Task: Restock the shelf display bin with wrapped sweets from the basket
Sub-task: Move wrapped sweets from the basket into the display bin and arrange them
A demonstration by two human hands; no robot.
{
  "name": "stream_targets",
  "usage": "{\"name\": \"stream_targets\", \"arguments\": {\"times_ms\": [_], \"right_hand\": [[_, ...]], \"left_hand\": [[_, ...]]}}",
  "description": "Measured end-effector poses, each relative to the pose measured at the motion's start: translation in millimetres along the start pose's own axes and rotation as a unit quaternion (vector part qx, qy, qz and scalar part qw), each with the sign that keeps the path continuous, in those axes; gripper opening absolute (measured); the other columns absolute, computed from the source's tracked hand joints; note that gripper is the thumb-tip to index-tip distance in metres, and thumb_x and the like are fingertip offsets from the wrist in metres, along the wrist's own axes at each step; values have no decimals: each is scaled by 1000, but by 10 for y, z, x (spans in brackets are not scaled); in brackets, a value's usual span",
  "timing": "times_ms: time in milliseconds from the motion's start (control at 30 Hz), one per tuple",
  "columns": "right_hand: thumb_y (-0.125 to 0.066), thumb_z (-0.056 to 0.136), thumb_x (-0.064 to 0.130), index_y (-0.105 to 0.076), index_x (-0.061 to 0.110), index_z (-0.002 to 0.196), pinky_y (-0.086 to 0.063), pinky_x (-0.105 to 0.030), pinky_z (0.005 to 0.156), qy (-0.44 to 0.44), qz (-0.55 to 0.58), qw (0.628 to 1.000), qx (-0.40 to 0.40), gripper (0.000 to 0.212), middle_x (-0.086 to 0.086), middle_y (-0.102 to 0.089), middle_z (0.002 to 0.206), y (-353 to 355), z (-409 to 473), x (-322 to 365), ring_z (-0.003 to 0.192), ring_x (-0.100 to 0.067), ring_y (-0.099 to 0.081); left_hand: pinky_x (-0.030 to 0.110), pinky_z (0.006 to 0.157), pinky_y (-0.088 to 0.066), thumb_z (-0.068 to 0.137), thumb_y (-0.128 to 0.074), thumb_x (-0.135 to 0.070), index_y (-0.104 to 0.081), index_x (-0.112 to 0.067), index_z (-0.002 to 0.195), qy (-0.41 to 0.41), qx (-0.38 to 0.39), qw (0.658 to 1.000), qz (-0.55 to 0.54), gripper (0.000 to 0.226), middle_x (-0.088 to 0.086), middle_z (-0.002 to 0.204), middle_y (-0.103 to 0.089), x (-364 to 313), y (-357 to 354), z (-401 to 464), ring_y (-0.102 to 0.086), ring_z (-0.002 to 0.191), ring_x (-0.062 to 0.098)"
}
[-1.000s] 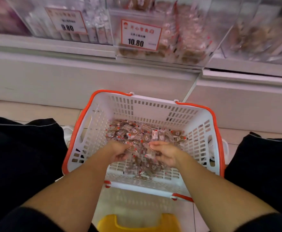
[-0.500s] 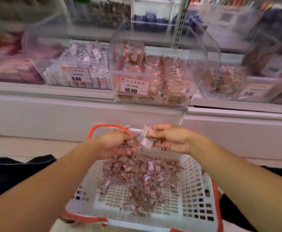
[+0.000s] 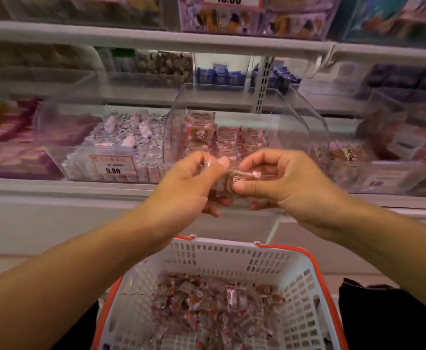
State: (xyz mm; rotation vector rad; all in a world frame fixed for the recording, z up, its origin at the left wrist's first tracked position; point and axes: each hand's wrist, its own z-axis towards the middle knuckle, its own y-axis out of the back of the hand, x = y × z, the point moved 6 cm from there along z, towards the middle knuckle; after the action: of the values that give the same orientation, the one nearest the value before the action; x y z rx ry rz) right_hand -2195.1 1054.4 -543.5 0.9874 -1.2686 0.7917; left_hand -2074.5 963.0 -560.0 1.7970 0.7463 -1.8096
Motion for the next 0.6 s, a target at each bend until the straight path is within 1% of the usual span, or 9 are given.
{"name": "stream_targets", "arguments": {"times_ms": [100,167,233,300,333,400,467,533,600], "right_hand": [[-87,52,17,-69,15,92,-62,-34,67,35,-33,999,-19,44,-10,-74,84,65,58,81,74,-21,-72],[-88,52,17,-70,17,95,-60,-27,65,60,-23,997,-36,47,-14,-74,87,50,52,86,76,-20,-72],[-88,54,16,-71,18,100,-56,-21,64,90,-11,995,-53,49,-14,-74,89,8,26,79,75,-16,-72],[-88,57,12,-68,20,112,-58,-22,69,119,-15,990,-75,59,-5,-72,92,-33,4,76,78,-12,-71],[-89,59,9,-64,22,120,-59,-25,73,127,-23,988,-89,67,0,-69,97,-47,1,64,82,-10,-71],[-87,66,10,-53,26,137,-58,-31,86,120,-46,986,-101,80,3,-60,118,-89,16,24,99,-12,-68],[-82,75,16,-39,28,148,-54,-35,96,101,-68,990,-74,86,3,-53,135,-168,29,-26,114,-13,-63],[-75,84,17,-26,31,153,-50,-35,102,90,-62,994,-29,86,7,-53,140,-258,24,-77,118,-9,-61],[-72,87,17,-23,32,154,-49,-36,103,92,-55,994,-13,84,8,-55,139,-294,7,-107,119,-7,-61]], "left_hand": [[28,48,-53,98,-51,-22,-60,-21,86,-38,-15,999,-7,15,1,71,-71,-65,65,30,-67,61,15],[31,52,-54,92,-52,-28,-62,-24,90,-57,-8,998,-20,11,-1,74,-71,-108,75,32,-66,63,13],[30,53,-53,93,-56,-36,-60,-25,94,-72,1,997,-35,12,-3,75,-70,-124,44,26,-65,65,11],[27,52,-54,98,-53,-31,-56,-23,102,-76,-9,996,-47,9,-3,77,-69,-106,24,16,-64,66,11],[27,53,-54,100,-49,-24,-55,-22,106,-75,-17,995,-55,8,-1,79,-69,-92,17,15,-64,67,13],[29,59,-56,101,-44,-17,-54,-21,113,-69,-19,994,-78,16,1,88,-73,-83,-5,12,-68,75,16],[29,68,-58,101,-40,-12,-52,-22,115,-74,-17,993,-88,21,1,102,-73,-84,-14,13,-71,87,16],[28,74,-57,101,-37,-7,-50,-26,116,-85,-13,993,-81,28,4,114,-68,-93,-16,4,-71,95,16],[22,70,-55,100,-36,-4,-48,-30,115,-97,-17,993,-63,32,5,116,-64,-83,-6,-1,-71,91,10]]}}
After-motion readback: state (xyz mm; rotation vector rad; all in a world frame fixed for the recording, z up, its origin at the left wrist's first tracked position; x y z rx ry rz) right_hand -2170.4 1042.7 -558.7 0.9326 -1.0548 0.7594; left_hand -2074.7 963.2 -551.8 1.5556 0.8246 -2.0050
